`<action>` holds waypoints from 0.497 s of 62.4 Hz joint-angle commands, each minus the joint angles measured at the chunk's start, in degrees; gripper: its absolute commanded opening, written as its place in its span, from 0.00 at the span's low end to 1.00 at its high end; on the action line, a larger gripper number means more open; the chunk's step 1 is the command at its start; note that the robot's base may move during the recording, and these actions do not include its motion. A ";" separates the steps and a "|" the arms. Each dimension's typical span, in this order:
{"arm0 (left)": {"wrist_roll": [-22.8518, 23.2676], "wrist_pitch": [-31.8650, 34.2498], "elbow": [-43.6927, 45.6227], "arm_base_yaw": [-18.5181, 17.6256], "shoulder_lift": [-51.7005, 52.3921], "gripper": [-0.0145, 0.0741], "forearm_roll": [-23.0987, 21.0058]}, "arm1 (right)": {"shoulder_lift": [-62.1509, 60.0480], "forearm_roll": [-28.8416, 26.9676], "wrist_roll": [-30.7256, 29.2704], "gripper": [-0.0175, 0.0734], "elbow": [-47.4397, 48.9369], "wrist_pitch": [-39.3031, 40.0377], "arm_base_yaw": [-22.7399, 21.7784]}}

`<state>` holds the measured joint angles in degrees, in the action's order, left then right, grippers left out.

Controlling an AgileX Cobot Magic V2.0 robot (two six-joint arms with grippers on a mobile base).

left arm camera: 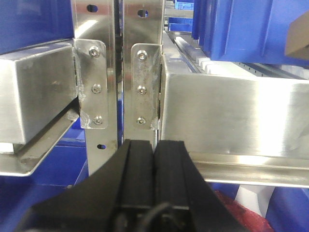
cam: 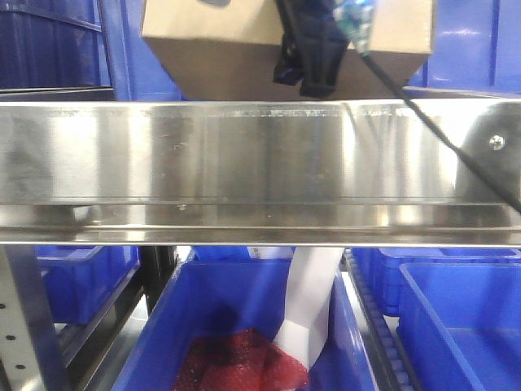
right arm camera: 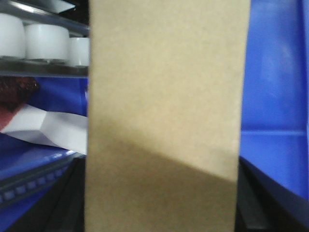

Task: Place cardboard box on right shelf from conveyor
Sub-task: 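Lower the held box onto the upper shelf with the right gripper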

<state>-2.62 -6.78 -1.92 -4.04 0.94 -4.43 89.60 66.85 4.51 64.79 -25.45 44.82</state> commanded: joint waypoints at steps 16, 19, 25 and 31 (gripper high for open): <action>-0.01 4.88 -0.35 -0.11 0.31 0.03 -0.34 | -0.63 2.61 -1.74 0.23 3.63 1.33 0.09; -0.01 4.88 -0.35 -0.11 0.31 0.03 -0.34 | -0.63 2.61 -1.74 0.23 3.63 1.18 0.09; -0.01 4.88 -0.35 -0.11 0.31 0.03 -0.34 | -0.63 2.61 -1.74 0.26 3.63 1.14 0.09; -0.01 4.88 -0.35 -0.11 0.31 0.03 -0.34 | -0.63 2.61 -1.74 0.43 3.63 1.40 0.09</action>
<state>-2.62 -6.78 -1.92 -4.04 0.94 -4.43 91.43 66.85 3.09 66.21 -25.08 44.82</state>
